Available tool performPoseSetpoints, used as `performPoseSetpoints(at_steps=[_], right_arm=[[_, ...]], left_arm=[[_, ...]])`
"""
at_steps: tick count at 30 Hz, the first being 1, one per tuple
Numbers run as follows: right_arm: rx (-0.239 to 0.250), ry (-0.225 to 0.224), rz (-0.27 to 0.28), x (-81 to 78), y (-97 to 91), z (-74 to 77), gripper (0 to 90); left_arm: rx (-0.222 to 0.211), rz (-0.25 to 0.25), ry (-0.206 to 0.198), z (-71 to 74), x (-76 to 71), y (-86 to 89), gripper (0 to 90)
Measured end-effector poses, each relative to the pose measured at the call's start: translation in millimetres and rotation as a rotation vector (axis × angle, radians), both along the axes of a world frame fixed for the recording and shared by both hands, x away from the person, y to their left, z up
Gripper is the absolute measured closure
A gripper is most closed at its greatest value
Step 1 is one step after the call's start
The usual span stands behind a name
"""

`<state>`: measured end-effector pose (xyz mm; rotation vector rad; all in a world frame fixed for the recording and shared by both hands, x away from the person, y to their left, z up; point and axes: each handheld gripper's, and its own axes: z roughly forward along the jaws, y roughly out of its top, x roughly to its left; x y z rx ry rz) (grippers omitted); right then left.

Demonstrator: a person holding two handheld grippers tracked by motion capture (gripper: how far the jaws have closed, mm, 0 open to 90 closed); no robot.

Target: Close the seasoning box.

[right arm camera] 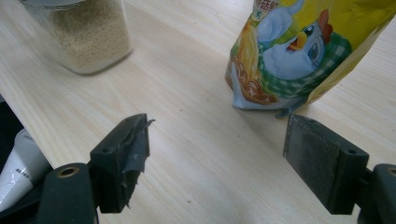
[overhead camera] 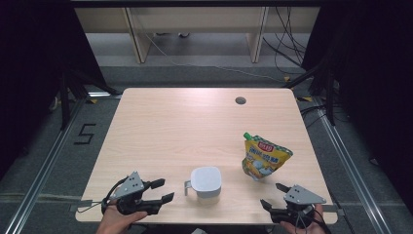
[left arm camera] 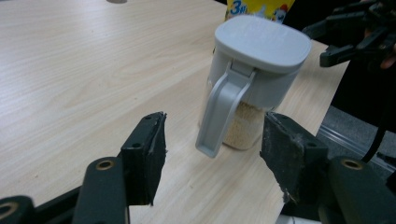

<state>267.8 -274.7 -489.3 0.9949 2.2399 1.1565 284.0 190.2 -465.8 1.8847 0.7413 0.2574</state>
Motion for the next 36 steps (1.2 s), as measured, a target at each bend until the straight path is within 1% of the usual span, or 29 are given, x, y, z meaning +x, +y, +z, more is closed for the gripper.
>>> performPoseSetpoints(at_steps=[2, 3, 4, 6, 7, 8, 9, 10, 11, 12, 13, 14, 15, 16, 17, 19, 20, 21, 23, 25, 27, 28, 29, 30, 31, 32, 33, 35, 36], right_arm=[[0.000, 0.002, 0.000, 0.0, 0.0, -0.1, 23.7], [-0.008, -0.007, 0.009, 1.0, -0.7, -0.2, 23.7], [-0.005, 0.006, 0.008, 0.6, -0.4, -0.3, 23.7], [-0.006, 0.005, 0.009, 0.6, -0.4, -0.3, 23.7], [-0.008, 0.005, 0.010, 0.6, -0.5, -0.2, 23.7], [-0.007, 0.009, 0.010, 0.6, -0.5, -0.3, 23.7], [-0.013, 0.006, 0.010, 0.8, -0.8, -0.4, 23.6], [-0.017, 0.001, 0.012, 1.3, -1.1, -0.6, 23.6], [-0.013, 0.006, 0.011, 1.0, -0.9, -0.7, 23.4], [-0.011, 0.016, 0.010, 0.6, -0.4, -0.8, 23.4], [-0.015, 0.012, 0.011, 0.8, -0.5, -0.8, 23.4], [-0.017, 0.010, 0.012, 0.9, -0.4, -0.8, 23.4], [-0.018, 0.012, 0.012, 0.8, -0.4, -0.7, 23.3], [-0.019, 0.013, 0.013, 0.9, -0.4, -0.8, 23.2], [-0.007, 0.032, 0.000, -1.0, 0.7, -0.9, 23.2], [-0.018, 0.018, 0.014, 1.1, -0.8, -1.3, 23.1], [-0.017, 0.023, 0.015, 1.0, -0.7, -1.3, 23.1], [-0.008, 0.026, 0.028, 2.0, -0.4, -2.1, 23.1], [-0.017, 0.006, 0.024, 2.3, -0.6, -2.1, 23.0], [-0.017, 0.009, 0.025, 2.2, -0.4, -2.2, 23.0], [-0.016, 0.009, 0.026, 2.3, -0.5, -2.2, 23.0], [-0.017, 0.008, 0.026, 2.5, -0.8, -2.1, 23.0], [-0.017, 0.008, 0.026, 2.5, -0.8, -2.2, 23.0], [-0.018, 0.008, 0.027, 2.5, -0.8, -2.2, 23.0], [-0.017, 0.008, 0.027, 2.5, -0.8, -2.2, 23.0], [-0.017, 0.009, 0.026, 2.3, -0.6, -2.2, 23.0], [-0.017, 0.009, 0.026, 2.3, -0.5, -2.1, 23.0], [-0.018, 0.008, 0.027, 2.4, -0.7, -2.1, 23.0], [-0.017, 0.008, 0.027, 2.5, -0.8, -2.2, 23.0]], left_arm=[[0.011, 0.009, 0.022, -5.7, -1.8, -1.3, 37.3], [0.030, 0.008, 0.024, -7.4, -2.3, -1.1, 36.0], [0.039, 0.007, 0.040, -11.5, -3.4, -1.7, 34.6], [0.039, 0.005, 0.048, -18.6, -4.9, -2.1, 32.8], [0.072, 0.007, 0.062, -19.6, -6.2, -0.4, 32.2], [0.100, 0.008, 0.055, -20.3, -6.4, 1.0, 31.4], [0.091, 0.011, 0.057, -22.4, -7.3, 1.1, 30.5], [0.102, 0.016, 0.059, -23.4, -8.2, 2.0, 29.6], [0.091, 0.022, 0.063, -25.5, -9.1, 1.4, 28.9], [0.093, 0.016, 0.071, -26.4, -9.7, 1.4, 28.3], [0.108, 0.016, 0.062, -27.4, -9.5, 2.2, 28.3], [0.105, 0.030, 0.064, -28.1, -9.8, 1.6, 28.1], [0.110, 0.026, 0.064, -27.6, -9.0, 2.1, 27.7], [0.100, 0.018, 0.056, -27.8, -8.0, 2.1, 27.6], [0.103, 0.019, 0.051, -27.6, -7.7, 2.4, 27.4], [0.093, 0.020, 0.057, -28.2, -7.7, 1.9, 27.1], [0.105, 0.017, 0.053, -28.1, -7.5, 2.6, 27.0], [0.104, 0.018, 0.052, -28.3, -7.3, 2.5, 27.0], [0.108, 0.023, 0.060, -28.1, -7.3, 2.7, 26.9], [0.108, 0.018, 0.060, -28.0, -7.1, 3.0, 26.8], [0.104, 0.026, 0.083, -27.9, -7.8, 2.8, 26.8], [0.106, 0.029, 0.079, -28.1, -7.7, 2.9, 26.8], [0.121, 0.029, 0.071, -28.5, -6.8, 3.7, 26.8], [0.103, 0.030, 0.081, -28.6, -7.6, 2.5, 26.8], [0.124, 0.028, 0.074, -28.9, -6.6, 3.5, 26.8], [0.124, 0.028, 0.074, -29.1, -6.7, 3.3, 26.7], [0.114, 0.033, 0.071, -29.9, -6.8, 2.3, 26.7], [0.128, 0.031, 0.071, -29.1, -6.9, 3.0, 26.7], [0.109, 0.035, 0.075, -29.3, -7.4, 2.1, 26.6]])
